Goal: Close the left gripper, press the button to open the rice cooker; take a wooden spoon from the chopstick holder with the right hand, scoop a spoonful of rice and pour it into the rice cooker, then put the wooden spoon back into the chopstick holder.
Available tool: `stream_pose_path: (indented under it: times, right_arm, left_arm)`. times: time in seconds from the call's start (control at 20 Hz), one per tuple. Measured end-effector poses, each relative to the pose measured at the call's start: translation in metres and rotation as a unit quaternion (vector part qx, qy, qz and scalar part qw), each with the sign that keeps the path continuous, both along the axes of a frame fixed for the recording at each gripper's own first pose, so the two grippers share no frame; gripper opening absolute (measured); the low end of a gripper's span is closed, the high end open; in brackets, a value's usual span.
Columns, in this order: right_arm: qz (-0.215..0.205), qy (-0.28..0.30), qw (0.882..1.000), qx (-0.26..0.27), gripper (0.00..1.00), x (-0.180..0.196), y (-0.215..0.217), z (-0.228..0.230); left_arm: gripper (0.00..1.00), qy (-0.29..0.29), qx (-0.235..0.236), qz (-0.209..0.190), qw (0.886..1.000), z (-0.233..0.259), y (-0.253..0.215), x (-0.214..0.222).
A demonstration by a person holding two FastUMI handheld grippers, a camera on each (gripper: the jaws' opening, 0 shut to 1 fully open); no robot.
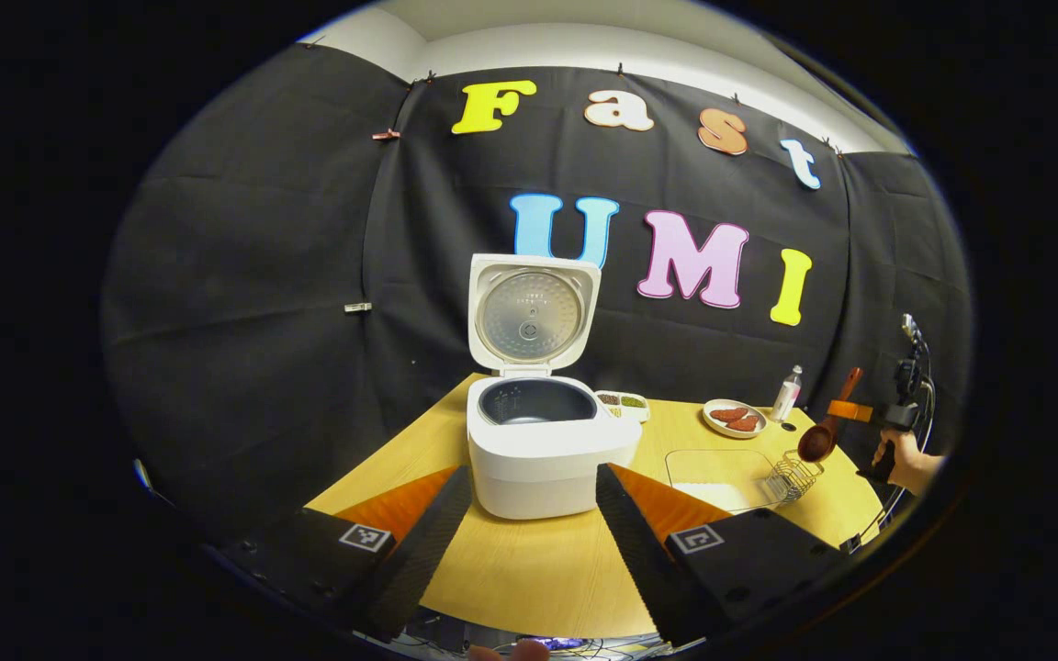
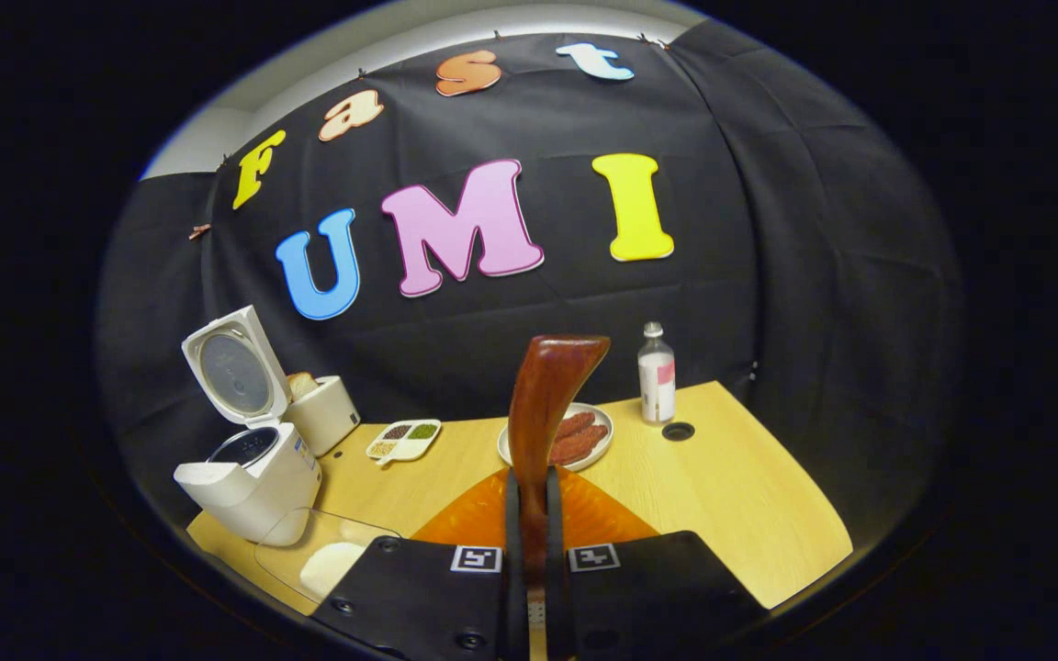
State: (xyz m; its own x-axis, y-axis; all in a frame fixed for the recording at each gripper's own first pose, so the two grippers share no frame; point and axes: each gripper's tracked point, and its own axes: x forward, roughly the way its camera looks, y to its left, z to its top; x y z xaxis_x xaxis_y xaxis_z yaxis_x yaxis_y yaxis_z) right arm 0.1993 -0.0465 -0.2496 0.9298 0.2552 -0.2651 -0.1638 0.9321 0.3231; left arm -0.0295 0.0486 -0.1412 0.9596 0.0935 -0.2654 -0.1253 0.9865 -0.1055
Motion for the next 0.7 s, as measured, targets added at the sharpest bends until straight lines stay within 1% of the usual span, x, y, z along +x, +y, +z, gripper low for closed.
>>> stream_pose_path:
  times: [0.15, 0.25, 0.35, 0.4, 0.45, 0.55, 0.65, 0.7]
  right_arm:
    - [0.018, -0.04, 0.999, 0.009, 0.12, -0.009, 0.027, 0.05]
    - [0.042, -0.06, 0.997, 0.005, 0.12, -0.019, 0.056, 0.073]
    - [0.079, -0.076, 0.994, -0.015, 0.12, -0.031, 0.094, 0.082]
    - [0.094, -0.079, 0.992, -0.026, 0.12, -0.036, 0.112, 0.08]
    - [0.099, -0.076, 0.992, -0.034, 0.12, -0.038, 0.126, 0.074]
    - [0.096, -0.05, 0.993, -0.049, 0.12, -0.041, 0.148, 0.049]
    - [0.097, -0.037, 0.992, -0.072, 0.12, -0.044, 0.168, 0.031]
    - [0.106, -0.031, 0.99, -0.092, 0.12, -0.047, 0.178, 0.017]
  left_arm:
    - [0.95, -0.005, 0.007, -0.002, 1.0, 0.001, 0.005, -0.003]
    - [0.95, -0.01, 0.009, -0.004, 1.0, 0.003, 0.009, -0.006]
    - [0.95, -0.011, 0.01, -0.005, 1.0, 0.003, 0.013, -0.01]
    - [0.95, -0.011, 0.01, -0.003, 1.0, 0.002, 0.017, -0.011]
    - [0.95, -0.012, 0.008, -0.002, 1.0, 0.001, 0.02, -0.013]
    - [0.95, -0.011, 0.009, -0.003, 1.0, -0.002, 0.023, -0.019]
    - [0.94, -0.013, 0.028, -0.003, 1.0, -0.003, 0.033, -0.023]
    - [0.95, -0.014, 0.032, -0.003, 0.999, -0.002, 0.036, -0.024]
